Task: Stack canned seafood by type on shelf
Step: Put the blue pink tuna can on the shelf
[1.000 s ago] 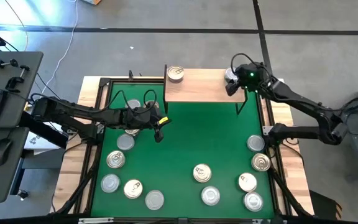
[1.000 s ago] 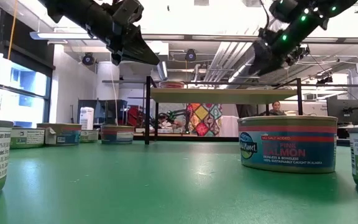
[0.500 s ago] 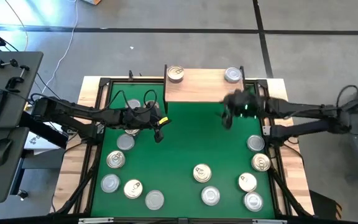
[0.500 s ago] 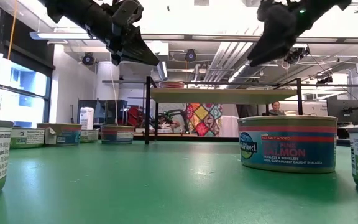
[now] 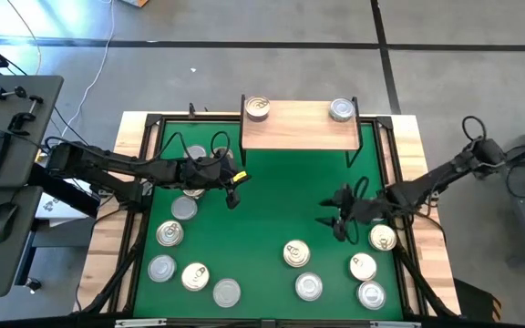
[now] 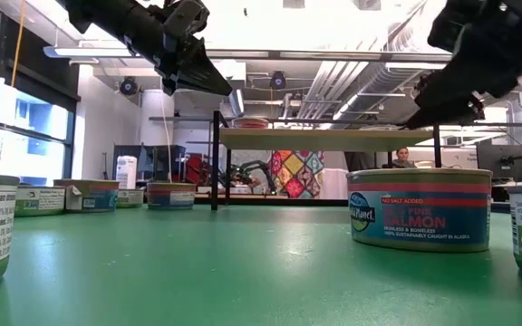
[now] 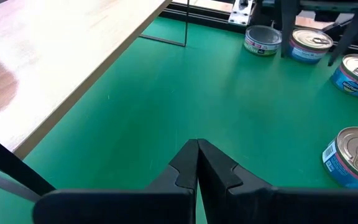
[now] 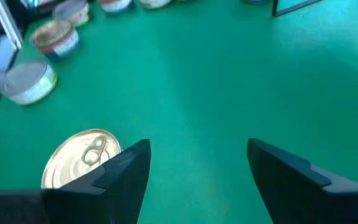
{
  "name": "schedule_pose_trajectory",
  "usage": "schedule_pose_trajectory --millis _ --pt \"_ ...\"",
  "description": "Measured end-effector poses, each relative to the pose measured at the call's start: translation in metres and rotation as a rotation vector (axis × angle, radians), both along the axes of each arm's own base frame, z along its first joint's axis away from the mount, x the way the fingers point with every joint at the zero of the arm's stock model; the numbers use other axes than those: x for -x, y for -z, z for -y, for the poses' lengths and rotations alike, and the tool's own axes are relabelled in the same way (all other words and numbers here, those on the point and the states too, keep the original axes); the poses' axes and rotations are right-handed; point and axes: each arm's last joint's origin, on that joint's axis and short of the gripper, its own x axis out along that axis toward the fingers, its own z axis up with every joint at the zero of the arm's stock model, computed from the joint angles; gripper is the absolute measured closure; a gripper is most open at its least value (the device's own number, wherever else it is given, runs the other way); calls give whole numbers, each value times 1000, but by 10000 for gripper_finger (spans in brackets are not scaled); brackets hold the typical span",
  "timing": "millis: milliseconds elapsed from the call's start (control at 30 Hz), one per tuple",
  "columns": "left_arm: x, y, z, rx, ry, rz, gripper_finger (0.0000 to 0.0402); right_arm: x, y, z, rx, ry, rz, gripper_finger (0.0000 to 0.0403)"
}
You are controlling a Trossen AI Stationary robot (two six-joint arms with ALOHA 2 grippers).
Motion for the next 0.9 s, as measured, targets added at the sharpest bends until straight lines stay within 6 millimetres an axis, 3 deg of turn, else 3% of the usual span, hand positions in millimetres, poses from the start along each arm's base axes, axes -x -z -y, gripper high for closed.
schedule_pose_trajectory --millis 200,433,600,900 --pt "0 0 0 0 0 0 401 5 6 -15 -20 -53 100 141" --pt "0 0 0 0 0 0 401 0 17 -38 41 -188 89 141" --pt "0 0 0 0 0 0 401 -8 30 -46 60 -208 74 141" --pt "0 0 0 0 0 0 401 -16 34 -51 50 -242 121 141"
